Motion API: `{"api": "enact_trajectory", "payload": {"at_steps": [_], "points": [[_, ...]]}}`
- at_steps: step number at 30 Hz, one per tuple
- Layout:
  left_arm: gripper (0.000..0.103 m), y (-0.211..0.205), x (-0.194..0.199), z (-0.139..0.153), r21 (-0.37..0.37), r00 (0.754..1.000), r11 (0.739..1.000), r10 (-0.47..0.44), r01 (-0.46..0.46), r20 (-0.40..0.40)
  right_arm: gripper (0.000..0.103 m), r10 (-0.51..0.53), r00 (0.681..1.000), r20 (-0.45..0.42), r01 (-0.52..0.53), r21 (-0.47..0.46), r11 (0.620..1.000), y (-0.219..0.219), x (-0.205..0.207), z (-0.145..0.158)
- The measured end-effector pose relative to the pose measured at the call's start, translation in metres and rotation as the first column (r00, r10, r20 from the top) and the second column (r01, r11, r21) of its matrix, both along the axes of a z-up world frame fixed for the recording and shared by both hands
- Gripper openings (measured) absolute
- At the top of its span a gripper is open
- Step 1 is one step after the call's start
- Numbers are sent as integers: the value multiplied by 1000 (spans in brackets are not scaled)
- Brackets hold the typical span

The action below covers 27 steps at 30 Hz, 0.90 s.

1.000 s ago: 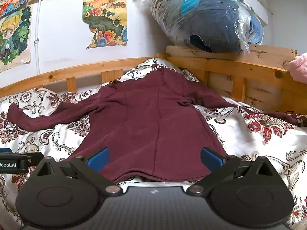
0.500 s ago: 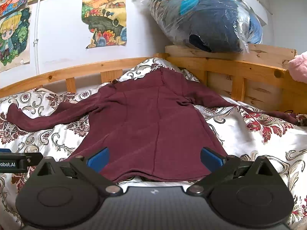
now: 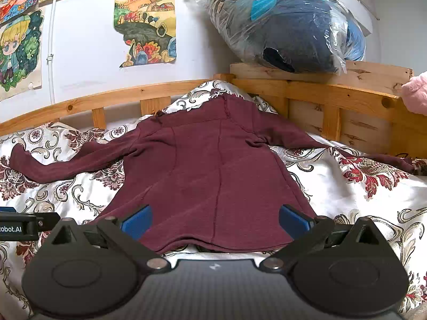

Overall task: Fold small clothes
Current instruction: 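Reach the right gripper to the sleeve cuff and close on it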

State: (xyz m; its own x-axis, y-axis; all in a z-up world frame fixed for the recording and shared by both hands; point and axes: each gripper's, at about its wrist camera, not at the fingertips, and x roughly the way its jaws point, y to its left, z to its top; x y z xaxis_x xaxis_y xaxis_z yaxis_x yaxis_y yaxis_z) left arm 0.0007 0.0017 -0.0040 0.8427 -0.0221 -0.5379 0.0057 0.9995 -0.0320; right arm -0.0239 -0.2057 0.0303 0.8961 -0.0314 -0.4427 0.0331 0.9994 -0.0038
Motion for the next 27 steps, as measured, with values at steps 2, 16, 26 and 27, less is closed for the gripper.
{"api": "enact_trajectory", "payload": {"at_steps": [2, 16, 26, 27], "points": [[102, 0, 0, 0, 0, 1000, 1000, -1, 1, 1, 103, -1, 1000, 0, 1, 0, 1000, 0, 0, 0], [102, -4, 1, -1, 16, 1000, 1000, 2, -2, -6, 103, -51, 999, 0, 51, 66, 997, -15, 3, 6], [102, -22, 32, 17, 78, 998, 997, 9, -5, -57, 103, -307, 948, 87, 278, 250, 928, -101, 20, 26], [102, -25, 36, 19, 69, 998, 998, 1, 4, -65, 103, -347, 934, 89, 316, 248, 916, -112, 23, 29]]}}
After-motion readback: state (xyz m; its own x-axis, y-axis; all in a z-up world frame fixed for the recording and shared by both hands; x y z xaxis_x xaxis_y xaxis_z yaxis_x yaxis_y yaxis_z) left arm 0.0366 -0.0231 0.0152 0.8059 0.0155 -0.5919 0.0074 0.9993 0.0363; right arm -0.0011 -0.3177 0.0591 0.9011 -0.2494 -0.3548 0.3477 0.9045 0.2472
